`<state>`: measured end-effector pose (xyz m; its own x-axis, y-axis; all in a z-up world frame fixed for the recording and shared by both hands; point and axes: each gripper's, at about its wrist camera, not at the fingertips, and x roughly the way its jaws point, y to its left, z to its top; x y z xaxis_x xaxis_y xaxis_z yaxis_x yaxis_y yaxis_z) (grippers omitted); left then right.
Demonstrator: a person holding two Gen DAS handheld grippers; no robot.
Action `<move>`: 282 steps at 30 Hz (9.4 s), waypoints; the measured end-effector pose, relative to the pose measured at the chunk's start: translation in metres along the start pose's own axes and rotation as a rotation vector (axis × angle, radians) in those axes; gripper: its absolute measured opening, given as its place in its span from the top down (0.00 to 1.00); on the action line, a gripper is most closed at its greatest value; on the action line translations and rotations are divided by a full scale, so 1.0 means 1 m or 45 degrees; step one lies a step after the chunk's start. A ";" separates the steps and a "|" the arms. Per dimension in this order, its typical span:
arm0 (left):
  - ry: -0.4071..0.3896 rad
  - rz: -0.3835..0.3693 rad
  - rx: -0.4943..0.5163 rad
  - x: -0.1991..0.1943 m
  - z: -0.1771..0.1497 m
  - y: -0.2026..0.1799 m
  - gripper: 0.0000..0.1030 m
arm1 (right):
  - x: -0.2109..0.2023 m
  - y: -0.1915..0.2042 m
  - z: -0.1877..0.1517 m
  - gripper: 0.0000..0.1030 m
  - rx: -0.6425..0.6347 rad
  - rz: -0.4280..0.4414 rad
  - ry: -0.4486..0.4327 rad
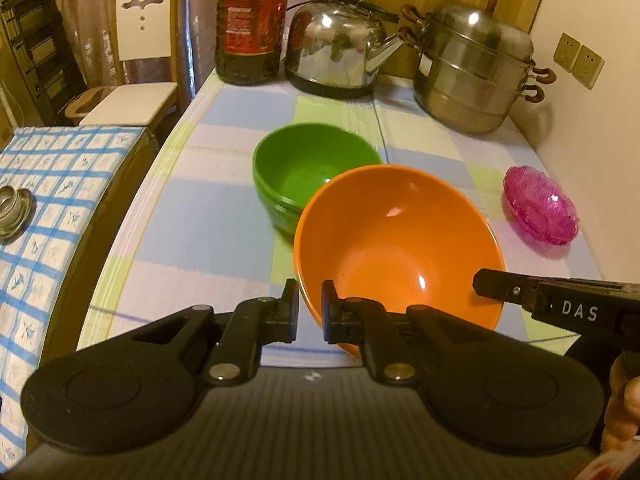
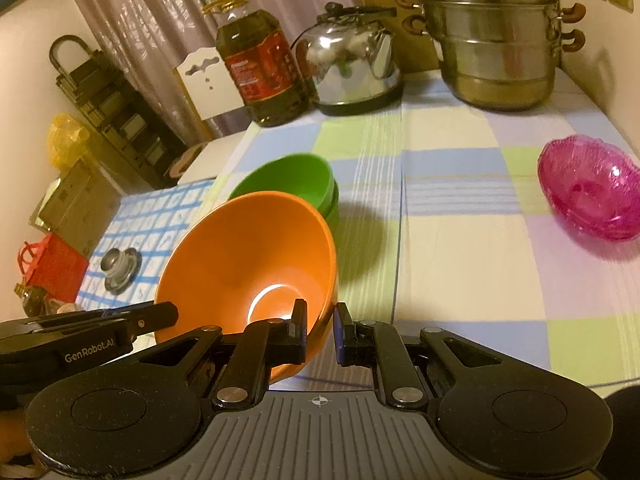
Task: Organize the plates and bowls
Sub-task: 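Lift the orange bowl with both grippers and carry it over the green bowls, then lower the orange bowl into the green bowls and open both grippers, then withdraw both grippers from the bowl stack, then grasp the rim of the stacked orange and green bowls with both grippers, then lift the bowl stack with both grippers and carry it toward the pink dishes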
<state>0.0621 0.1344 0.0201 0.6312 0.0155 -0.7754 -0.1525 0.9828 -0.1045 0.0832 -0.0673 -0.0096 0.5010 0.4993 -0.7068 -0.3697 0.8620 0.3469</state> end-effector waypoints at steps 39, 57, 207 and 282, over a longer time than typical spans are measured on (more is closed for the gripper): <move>-0.002 0.014 -0.042 0.111 0.129 0.042 0.91 | 0.130 0.005 0.127 0.88 -0.082 -0.048 0.038; 0.059 0.031 -0.040 0.132 0.114 0.046 0.90 | 0.160 0.001 0.115 0.87 -0.144 -0.088 0.132; 0.309 -0.209 -0.031 0.150 0.104 0.021 0.79 | 0.125 -0.044 0.085 0.71 0.361 -0.063 0.249; 0.310 -0.520 0.372 0.103 0.063 -0.266 0.79 | -0.117 -0.227 0.022 0.71 0.690 -0.349 -0.065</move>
<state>0.2156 -0.1136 0.0067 0.3958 -0.3864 -0.8331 0.3066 0.9107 -0.2767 0.1251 -0.3196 0.0079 0.5634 0.2447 -0.7891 0.2227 0.8748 0.4303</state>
